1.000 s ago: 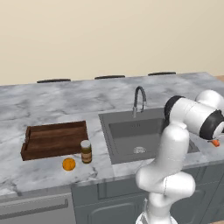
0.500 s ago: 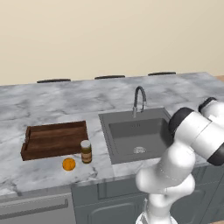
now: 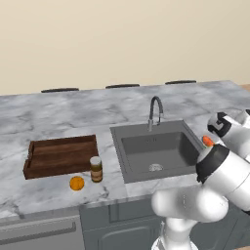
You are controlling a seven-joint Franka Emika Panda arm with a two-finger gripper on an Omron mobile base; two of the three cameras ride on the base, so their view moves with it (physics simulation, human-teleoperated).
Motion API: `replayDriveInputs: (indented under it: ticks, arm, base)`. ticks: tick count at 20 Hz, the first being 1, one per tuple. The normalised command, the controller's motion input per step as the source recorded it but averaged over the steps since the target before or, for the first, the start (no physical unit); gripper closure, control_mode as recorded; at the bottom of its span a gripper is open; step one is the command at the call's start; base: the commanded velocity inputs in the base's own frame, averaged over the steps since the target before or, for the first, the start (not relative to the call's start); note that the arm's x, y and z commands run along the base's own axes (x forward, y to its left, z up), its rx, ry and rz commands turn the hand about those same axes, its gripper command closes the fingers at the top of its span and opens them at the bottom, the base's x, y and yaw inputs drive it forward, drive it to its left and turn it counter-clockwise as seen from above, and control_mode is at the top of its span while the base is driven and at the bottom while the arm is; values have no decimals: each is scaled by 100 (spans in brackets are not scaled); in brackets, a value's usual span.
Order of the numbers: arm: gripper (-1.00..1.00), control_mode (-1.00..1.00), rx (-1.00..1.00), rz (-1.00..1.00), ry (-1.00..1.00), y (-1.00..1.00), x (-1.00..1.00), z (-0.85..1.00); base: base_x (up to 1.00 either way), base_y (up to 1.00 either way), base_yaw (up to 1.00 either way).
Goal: Pick up all produce items and place them in the sink. Turn on the sink faucet to wash them. Then turn the sink off and put them in the tray.
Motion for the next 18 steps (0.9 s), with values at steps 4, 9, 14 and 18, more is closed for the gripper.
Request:
replayDriveInputs:
  ticks: [4, 9, 14, 18]
  arm:
    - [100, -100, 0, 13, 0, 55, 18, -1]
    - [100, -100, 1, 10, 0, 1, 8, -9]
    - [100, -100, 2, 9, 0, 16, 27, -12]
    - [100, -100, 0, 3, 0, 31, 24, -4]
  base:
    - [0, 0, 0]
    - [0, 0, 0]
    - [0, 0, 0]
    - [0, 0, 0]
